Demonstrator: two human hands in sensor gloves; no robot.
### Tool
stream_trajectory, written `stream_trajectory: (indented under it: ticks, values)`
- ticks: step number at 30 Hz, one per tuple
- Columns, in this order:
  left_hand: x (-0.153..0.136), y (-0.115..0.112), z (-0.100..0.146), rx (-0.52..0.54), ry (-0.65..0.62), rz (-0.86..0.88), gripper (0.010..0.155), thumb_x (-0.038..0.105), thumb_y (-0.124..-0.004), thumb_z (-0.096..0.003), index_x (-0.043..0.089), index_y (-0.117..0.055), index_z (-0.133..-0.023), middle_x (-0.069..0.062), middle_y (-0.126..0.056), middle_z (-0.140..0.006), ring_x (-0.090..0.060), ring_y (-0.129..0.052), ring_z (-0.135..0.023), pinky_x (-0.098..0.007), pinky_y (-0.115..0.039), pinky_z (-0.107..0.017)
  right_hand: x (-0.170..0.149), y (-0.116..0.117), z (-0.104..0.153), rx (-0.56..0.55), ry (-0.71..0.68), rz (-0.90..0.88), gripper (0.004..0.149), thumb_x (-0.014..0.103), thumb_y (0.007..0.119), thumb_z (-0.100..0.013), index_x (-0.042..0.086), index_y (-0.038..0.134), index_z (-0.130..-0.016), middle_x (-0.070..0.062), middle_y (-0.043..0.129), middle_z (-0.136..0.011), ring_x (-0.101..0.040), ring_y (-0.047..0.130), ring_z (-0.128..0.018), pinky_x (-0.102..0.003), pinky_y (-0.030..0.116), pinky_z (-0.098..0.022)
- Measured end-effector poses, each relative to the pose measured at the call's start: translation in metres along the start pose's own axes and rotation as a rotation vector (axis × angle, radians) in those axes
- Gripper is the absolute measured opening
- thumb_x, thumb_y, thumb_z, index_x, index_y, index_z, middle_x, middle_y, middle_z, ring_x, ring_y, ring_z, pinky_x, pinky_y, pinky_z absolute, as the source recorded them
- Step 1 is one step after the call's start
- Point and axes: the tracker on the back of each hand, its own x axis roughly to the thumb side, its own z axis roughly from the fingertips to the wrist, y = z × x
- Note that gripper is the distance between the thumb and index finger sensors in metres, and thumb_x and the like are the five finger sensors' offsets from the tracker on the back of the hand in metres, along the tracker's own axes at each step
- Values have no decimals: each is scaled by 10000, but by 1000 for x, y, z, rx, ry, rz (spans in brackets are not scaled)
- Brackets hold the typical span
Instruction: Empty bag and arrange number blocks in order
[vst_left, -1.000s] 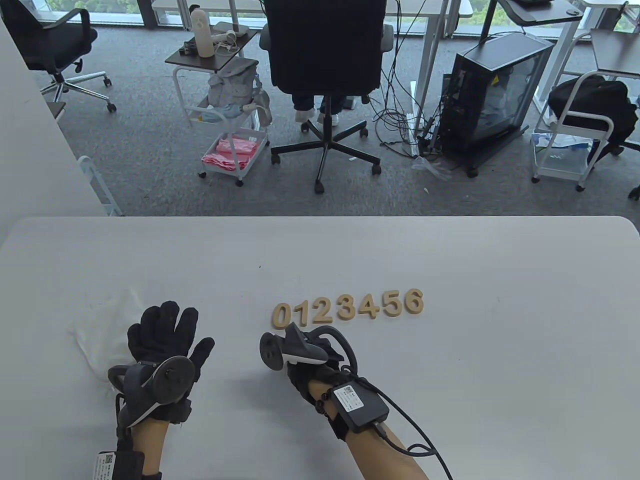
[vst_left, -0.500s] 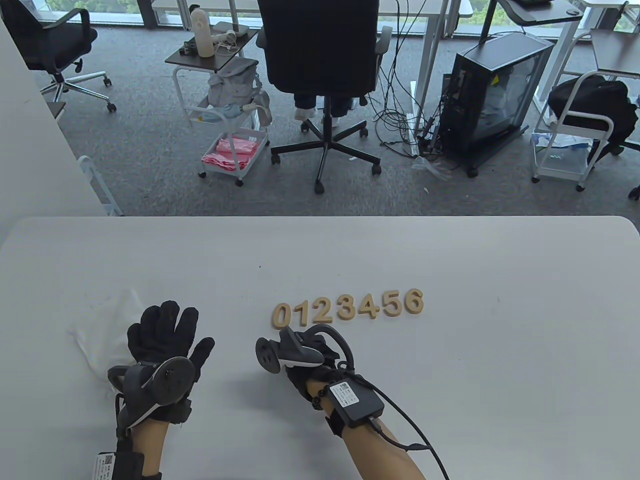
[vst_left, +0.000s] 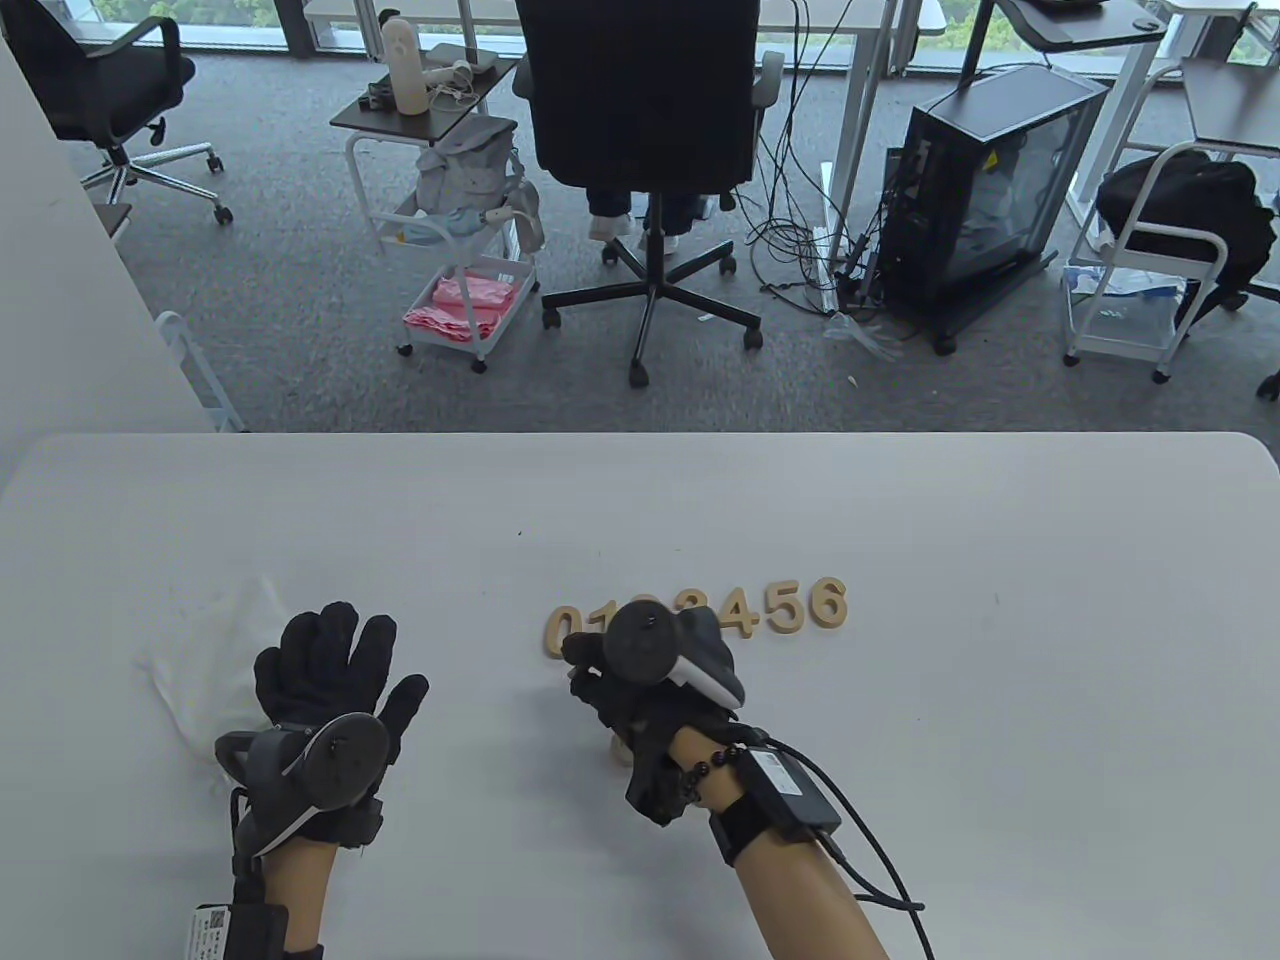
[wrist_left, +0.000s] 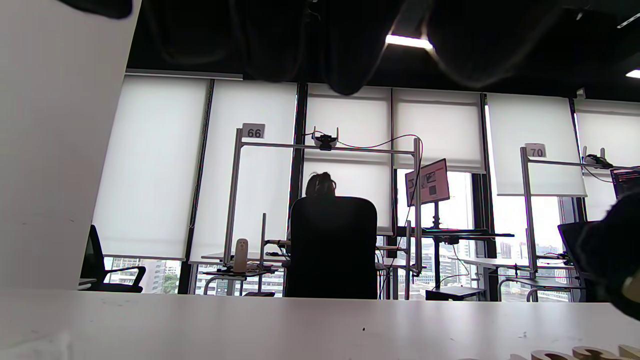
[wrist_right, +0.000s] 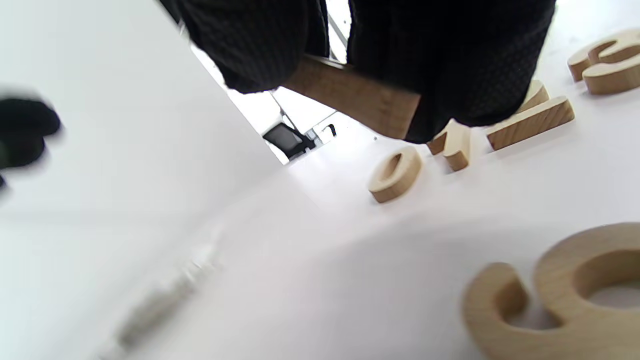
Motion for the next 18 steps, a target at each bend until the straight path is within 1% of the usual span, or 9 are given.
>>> stream_trajectory:
  ticks: [1, 3, 5, 7, 9, 14, 18]
  values:
    - [0, 0, 0, 0, 0, 0, 671, 527, -722, -516, 148, -688, -1069, -281, -584, -1136, -641, -622, -995, -809, -490, -650, -5, -8, 5, -5, 10, -81, 507, 289, 777, -522, 157, 687, -1003, -290, 728, -982, -444, 931, -766, -550, 852, -575]
    - [0, 0, 0, 1, 1, -1, 671, 527, -722, -516, 149, -687, -1070, -282, -584, -1136, -641, -620, -997, -809, -490, -650, -21, -27, 20, -6, 31, -301, 510, 290, 777, -528, 156, 678, -1010, -287, 716, -990, -435, 927, -768, -539, 854, -574]
    - [0, 0, 0, 2, 2, 0, 670, 527, -722, -515, 150, -689, -1069, -286, -586, -1134, -643, -620, -996, -809, -489, -649, -40, -40, 35, -5, 45, -506, 511, 301, 761, -545, 156, 657, -1024, -285, 704, -999, -417, 930, -770, -521, 859, -576]
    - [0, 0, 0, 1, 2, -2, 671, 528, -722, -516, 150, -689, -1069, -286, -584, -1135, -642, -619, -997, -809, -490, -650, -59, -49, 49, -2, 53, -699, 515, 294, 744, -563, 154, 624, -1044, -289, 674, -1016, -411, 915, -786, -518, 849, -589]
    - [0, 1, 0, -1, 3, -3, 670, 527, -722, -516, 151, -688, -1069, -285, -585, -1135, -641, -619, -997, -809, -490, -650, -77, -54, 62, -16, 64, -831, 523, 295, 720, -581, 147, 587, -1065, -287, 652, -1032, -395, 910, -793, -506, 846, -597]
    - [1, 0, 0, -11, 5, -5, 671, 528, -722, -516, 150, -688, -1069, -285, -583, -1135, -642, -619, -997, -810, -489, -649, -120, -58, 84, -96, 123, -998, 594, 318, 676, -602, 66, 477, -1101, -256, 644, -1050, -339, 935, -771, -458, 865, -586]
    - [1, 0, -1, -14, 6, -6, 672, 529, -722, -515, 150, -688, -1070, -285, -583, -1135, -643, -619, -996, -810, -487, -649, -139, -60, 90, -120, 131, -1130, 582, 326, 612, -623, 48, 444, -1106, -255, 630, -1057, -337, 928, -778, -455, 857, -594]
